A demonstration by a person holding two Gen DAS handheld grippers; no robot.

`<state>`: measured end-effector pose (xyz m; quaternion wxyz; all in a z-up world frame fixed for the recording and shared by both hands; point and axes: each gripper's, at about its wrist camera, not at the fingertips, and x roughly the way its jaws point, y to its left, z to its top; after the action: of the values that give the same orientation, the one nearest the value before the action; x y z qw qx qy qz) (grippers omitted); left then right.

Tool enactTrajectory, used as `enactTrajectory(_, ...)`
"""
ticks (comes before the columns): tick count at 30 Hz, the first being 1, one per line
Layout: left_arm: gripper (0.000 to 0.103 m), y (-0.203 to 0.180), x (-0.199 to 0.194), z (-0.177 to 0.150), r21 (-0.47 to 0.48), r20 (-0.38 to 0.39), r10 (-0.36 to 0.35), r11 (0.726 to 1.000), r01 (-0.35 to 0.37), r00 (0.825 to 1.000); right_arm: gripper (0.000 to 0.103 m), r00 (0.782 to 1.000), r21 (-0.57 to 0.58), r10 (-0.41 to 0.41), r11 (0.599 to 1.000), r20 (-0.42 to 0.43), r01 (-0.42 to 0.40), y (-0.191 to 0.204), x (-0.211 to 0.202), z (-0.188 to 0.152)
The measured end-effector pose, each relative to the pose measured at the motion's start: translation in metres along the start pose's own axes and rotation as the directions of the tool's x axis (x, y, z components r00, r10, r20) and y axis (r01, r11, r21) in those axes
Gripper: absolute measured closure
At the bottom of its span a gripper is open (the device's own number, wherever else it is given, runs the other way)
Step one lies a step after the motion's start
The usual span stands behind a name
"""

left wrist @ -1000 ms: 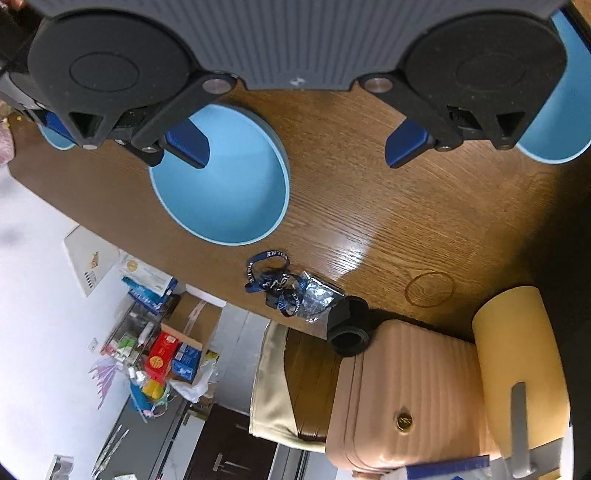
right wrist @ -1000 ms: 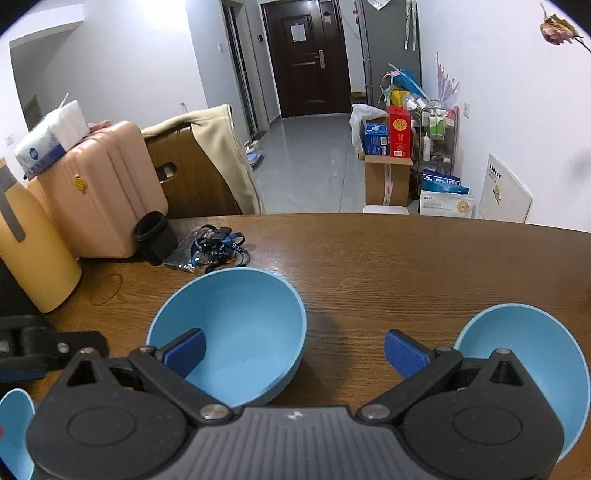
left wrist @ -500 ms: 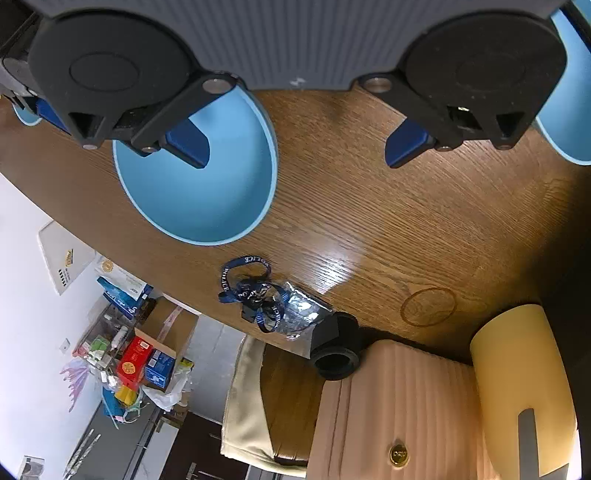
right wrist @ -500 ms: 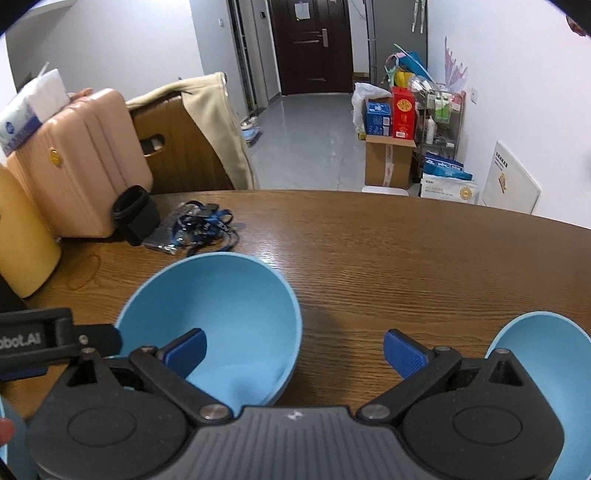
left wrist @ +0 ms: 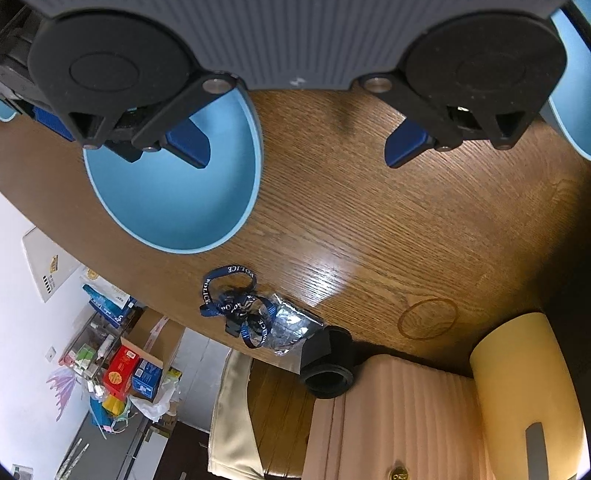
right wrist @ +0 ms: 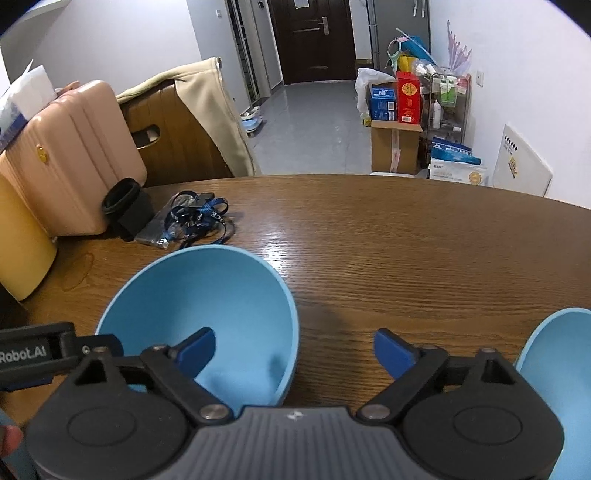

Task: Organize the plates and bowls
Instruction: 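Close both grippers on the rim of the light blue bowl, then lift and carry the bowl with both grippers toward the bowl by the black bag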

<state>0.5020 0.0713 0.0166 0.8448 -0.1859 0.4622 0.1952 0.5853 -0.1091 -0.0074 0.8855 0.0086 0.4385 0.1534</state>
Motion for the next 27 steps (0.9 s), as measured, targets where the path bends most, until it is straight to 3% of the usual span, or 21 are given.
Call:
enactTrajectory(3,0.002,-0.004,0.002,-0.001,0.008,0.000,0.003,1.000,-0.003,1.000,0.023,1.000,0.002,0.007,1.000,-0.003,-0.007,0.000,0.003,-0.001)
enactTrajectory(6,0.013,-0.009,0.003,-0.004,0.028,0.001,-0.010,1.000,0.010,1.000,0.037,1.000,0.005,0.025,1.000,-0.015,-0.025,-0.001,0.005,-0.001)
enactTrajectory(9,0.028,-0.016,0.005,-0.007,0.051,-0.002,-0.006,0.999,0.006,1.000,0.052,0.999,0.011,0.038,0.999,-0.026,-0.037,-0.001,0.007,-0.002)
enactTrajectory(12,0.047,-0.022,0.007,-0.009,0.073,-0.010,-0.018,0.997,0.018,1.000,0.064,0.998,0.020,0.052,0.998,-0.040,-0.051,-0.002,0.009,-0.002)
enactTrajectory(14,0.065,-0.025,0.008,-0.010,0.092,-0.013,-0.025,0.995,0.026,1.000,0.070,0.997,0.024,0.060,0.998,-0.045,-0.059,-0.002,0.010,-0.002)
enactTrajectory(17,0.082,-0.030,0.009,-0.013,0.117,-0.013,-0.031,0.993,0.033,0.999,0.083,0.996,0.027,0.070,0.997,-0.048,-0.069,-0.002,0.011,-0.004)
enactTrajectory(27,0.082,-0.035,0.008,-0.017,0.147,0.015,-0.004,0.989,0.001,1.000,0.091,0.999,0.002,0.036,0.999,-0.004,-0.036,0.003,0.008,-0.007)
